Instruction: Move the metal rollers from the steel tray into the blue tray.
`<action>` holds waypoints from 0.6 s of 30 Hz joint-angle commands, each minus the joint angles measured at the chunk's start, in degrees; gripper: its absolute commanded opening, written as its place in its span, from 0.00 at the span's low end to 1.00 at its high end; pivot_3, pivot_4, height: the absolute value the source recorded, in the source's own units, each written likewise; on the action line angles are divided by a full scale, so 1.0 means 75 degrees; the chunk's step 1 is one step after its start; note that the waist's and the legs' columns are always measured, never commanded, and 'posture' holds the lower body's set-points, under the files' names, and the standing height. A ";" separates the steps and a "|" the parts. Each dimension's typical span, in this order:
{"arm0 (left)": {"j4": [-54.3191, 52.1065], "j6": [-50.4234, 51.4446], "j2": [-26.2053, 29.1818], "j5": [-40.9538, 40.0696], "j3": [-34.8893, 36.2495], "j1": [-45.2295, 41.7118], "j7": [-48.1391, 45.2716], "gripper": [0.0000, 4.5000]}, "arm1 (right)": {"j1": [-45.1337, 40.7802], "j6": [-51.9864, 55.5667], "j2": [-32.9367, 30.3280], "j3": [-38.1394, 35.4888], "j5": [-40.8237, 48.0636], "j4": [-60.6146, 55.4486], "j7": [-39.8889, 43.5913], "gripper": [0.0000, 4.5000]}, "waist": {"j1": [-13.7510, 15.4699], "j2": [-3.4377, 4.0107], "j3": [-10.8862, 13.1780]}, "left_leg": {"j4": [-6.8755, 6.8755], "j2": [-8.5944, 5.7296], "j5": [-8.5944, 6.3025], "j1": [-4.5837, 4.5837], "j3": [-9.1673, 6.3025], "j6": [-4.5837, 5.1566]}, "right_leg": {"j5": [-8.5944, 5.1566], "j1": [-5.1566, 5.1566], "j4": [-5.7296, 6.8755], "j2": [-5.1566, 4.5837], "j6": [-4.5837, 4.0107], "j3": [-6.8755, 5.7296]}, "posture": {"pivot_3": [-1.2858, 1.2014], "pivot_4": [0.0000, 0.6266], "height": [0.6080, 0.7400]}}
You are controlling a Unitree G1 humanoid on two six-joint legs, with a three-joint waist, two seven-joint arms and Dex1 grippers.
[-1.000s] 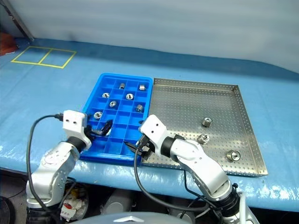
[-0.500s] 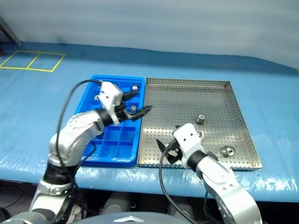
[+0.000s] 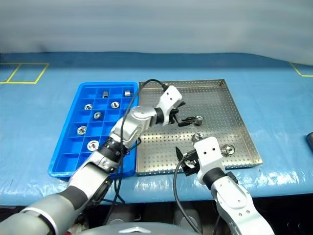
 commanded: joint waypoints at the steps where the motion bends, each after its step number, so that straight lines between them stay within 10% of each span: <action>1: 0.1074 -0.0718 -0.0521 0.0296 0.0146 -0.0587 0.0310 1.00 | 0.0043 -0.0292 0.0064 0.0089 -0.0029 -0.0334 -0.0181 1.00 | -0.0024 0.0000 0.0000 | 0.0000 0.0000 0.0000 0.0000 0.0001 0.0001 | 0.0006 -0.0001 0.0000 0.0001 0.0010 0.0001 | 0.45 0.24 1.00; 18: 0.4403 -0.2331 -0.1905 0.0188 0.1389 -0.1682 0.1099 1.00 | 0.0129 -0.0641 0.0059 0.0616 -0.0113 -0.0334 -0.0775 1.00 | -0.0351 -0.0001 0.0000 | -0.0001 0.0012 -0.0003 -0.0002 0.0017 0.0004 | 0.0019 -0.0007 -0.0004 0.0008 0.0031 0.0019 | 0.42 0.24 1.00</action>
